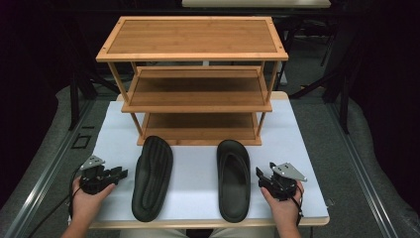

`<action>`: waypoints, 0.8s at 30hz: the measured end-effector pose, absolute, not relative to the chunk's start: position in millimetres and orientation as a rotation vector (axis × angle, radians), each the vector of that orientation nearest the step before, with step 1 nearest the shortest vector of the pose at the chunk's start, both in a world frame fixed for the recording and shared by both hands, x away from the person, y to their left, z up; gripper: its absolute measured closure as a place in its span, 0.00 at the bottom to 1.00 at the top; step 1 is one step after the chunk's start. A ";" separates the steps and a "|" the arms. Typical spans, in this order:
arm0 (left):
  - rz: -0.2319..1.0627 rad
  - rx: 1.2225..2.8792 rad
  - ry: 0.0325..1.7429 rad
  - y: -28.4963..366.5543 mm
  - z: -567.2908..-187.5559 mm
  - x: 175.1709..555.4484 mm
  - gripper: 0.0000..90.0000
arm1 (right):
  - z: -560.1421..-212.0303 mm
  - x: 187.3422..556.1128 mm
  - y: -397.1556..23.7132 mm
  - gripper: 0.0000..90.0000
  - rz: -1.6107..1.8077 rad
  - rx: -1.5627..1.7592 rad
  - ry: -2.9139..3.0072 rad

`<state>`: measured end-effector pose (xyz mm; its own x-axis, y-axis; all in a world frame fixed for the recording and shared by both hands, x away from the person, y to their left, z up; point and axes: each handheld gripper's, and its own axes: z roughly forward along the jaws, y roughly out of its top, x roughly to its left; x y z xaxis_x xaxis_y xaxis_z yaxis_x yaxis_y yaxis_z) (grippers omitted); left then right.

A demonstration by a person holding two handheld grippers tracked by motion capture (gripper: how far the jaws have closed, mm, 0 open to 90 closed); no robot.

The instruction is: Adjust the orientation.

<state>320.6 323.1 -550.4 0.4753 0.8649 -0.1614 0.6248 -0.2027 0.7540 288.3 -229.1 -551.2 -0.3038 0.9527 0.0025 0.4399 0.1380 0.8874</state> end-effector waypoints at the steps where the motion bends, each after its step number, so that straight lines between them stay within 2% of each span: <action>1: 0.368 1.949 1.224 319.5 -551.0 320.6 0.77 | -551.3 288.3 -230.0 0.48 1.114 1.347 1.828; 3: 0.354 2.006 1.186 313.2 -551.9 321.3 0.85 | -553.4 290.0 -232.4 0.48 1.125 1.370 1.808; 11: 0.299 2.058 1.089 296.8 -548.8 319.4 0.96 | -555.8 291.8 -235.3 0.46 1.136 1.414 1.809; 18: 0.269 1.978 0.991 281.4 -536.5 312.2 0.96 | -554.5 290.9 -233.5 0.45 1.148 1.402 1.800; 24: 0.277 1.946 0.872 250.4 -525.2 308.6 0.93 | -554.5 291.4 -231.4 0.44 1.150 1.398 1.803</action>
